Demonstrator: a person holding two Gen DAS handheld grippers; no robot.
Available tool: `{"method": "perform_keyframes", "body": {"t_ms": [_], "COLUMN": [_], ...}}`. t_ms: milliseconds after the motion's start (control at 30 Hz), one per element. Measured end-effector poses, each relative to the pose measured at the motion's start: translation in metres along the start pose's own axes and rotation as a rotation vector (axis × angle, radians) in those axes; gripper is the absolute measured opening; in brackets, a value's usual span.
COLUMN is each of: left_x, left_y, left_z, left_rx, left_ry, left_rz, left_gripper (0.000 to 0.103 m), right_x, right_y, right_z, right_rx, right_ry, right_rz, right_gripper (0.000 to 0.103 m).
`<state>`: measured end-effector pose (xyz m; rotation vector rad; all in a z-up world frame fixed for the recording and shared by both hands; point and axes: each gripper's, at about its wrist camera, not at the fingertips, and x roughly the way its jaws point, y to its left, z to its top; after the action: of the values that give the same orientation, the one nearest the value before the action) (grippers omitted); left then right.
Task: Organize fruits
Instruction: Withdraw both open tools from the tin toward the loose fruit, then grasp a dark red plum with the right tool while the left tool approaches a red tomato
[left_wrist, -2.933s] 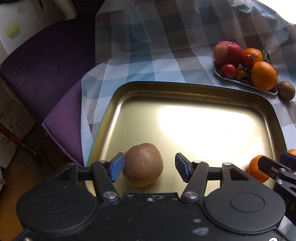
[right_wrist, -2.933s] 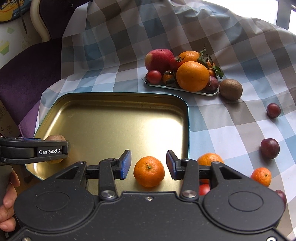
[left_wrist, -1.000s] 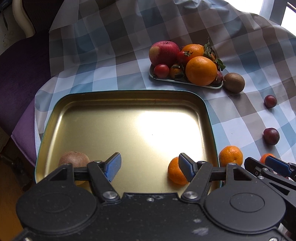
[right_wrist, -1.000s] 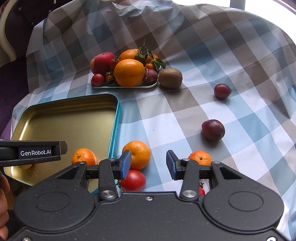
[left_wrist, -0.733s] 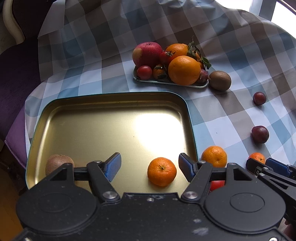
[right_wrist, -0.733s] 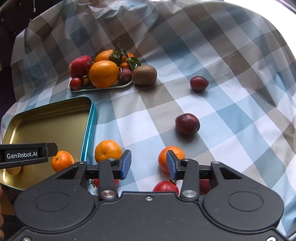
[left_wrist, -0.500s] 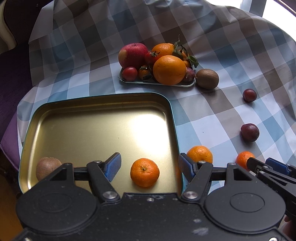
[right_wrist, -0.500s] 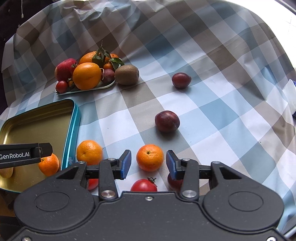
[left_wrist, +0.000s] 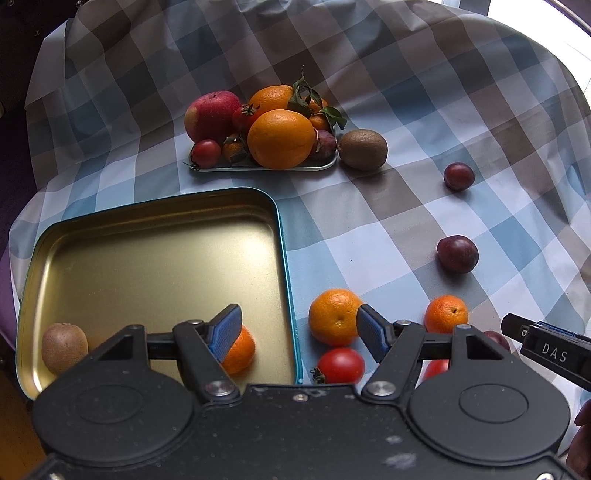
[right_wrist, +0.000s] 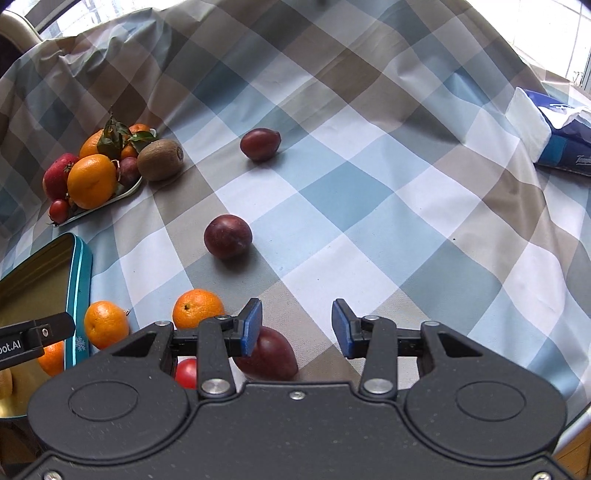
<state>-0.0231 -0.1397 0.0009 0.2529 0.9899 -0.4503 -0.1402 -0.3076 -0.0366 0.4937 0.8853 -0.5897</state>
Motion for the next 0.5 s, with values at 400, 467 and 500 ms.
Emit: {"method": "perform_keyframes", "body": {"t_ms": [400,467,500], "left_x": [0.004,0.005,0.005], "left_y": [-0.025,-0.027,-0.028], "left_z": [-0.001,-0.001,-0.002], "left_rx": [0.048,0.052,0.054], "left_ry": [0.009,0.010,0.011], "left_rz": [-0.003,-0.001,0.001], "left_gripper": [0.071,0.071,0.071], "right_x": [-0.003,-0.004,-0.004], "right_y": [-0.003,-0.004,-0.003], "right_z": [-0.010,-0.010,-0.011], "right_rx": [-0.038,-0.037,-0.041], "right_ry": [-0.005,-0.002,-0.002], "right_rz": [0.078,0.090,0.095], "right_gripper": [0.052,0.052,0.052]}}
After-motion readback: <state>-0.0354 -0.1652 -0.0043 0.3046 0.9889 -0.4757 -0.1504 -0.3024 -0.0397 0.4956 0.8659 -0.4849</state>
